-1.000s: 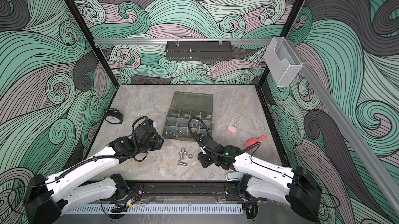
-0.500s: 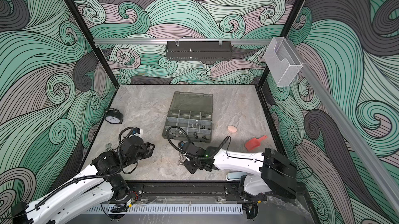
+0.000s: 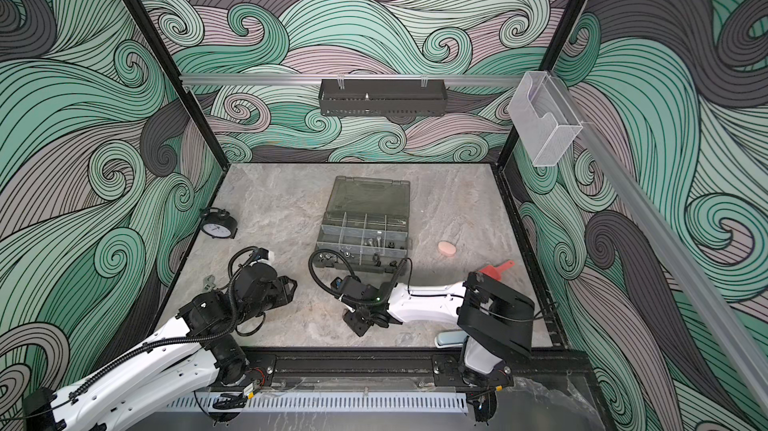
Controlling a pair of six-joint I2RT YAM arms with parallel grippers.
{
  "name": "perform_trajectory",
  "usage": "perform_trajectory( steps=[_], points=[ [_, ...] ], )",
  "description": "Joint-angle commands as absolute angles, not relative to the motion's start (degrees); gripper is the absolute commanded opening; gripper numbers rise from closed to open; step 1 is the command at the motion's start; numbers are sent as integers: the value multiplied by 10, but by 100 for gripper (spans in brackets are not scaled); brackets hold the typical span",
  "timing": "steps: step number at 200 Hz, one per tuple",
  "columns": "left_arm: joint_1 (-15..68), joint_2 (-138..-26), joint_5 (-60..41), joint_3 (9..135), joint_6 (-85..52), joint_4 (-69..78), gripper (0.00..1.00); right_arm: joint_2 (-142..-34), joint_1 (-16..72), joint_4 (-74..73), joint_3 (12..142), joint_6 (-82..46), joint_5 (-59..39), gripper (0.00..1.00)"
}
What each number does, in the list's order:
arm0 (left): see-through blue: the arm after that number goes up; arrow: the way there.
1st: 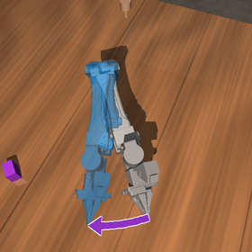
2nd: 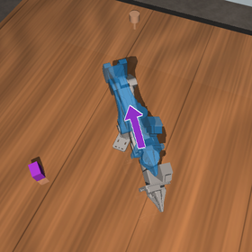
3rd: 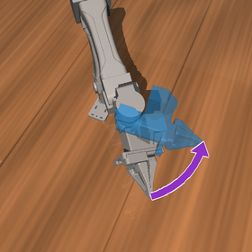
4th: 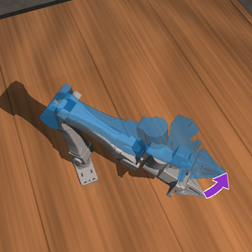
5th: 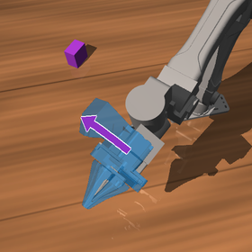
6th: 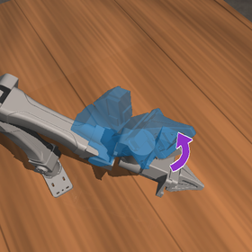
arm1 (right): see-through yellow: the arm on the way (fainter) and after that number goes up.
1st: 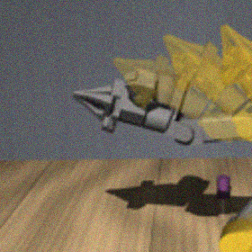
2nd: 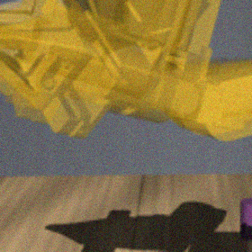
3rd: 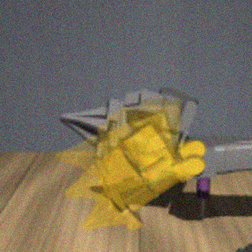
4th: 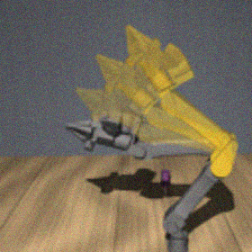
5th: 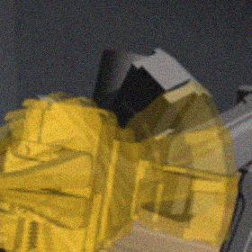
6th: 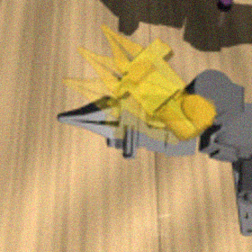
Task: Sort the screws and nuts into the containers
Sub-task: 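Draw the left gripper back while the right gripper reaches to the last silver bolt, then grasp the silver bolt with the right gripper and lift it over the box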
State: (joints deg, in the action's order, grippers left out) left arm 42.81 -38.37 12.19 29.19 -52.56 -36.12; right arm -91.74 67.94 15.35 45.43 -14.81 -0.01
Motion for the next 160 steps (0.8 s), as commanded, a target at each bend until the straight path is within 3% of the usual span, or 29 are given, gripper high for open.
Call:
perform_trajectory(
  steps=[1, 75, 160],
  points=[
    [425, -376, 121, 290, -540, -378, 43, -929, 686, 145, 467, -148, 13, 38],
    [425, -368, 123, 286, -542, -377, 43, -960, 726, 152, 482, -168, 73, 22],
    [425, -358, 125, 276, -560, -385, 43, -895, 725, 126, 448, -187, 58, 11]
  ],
)
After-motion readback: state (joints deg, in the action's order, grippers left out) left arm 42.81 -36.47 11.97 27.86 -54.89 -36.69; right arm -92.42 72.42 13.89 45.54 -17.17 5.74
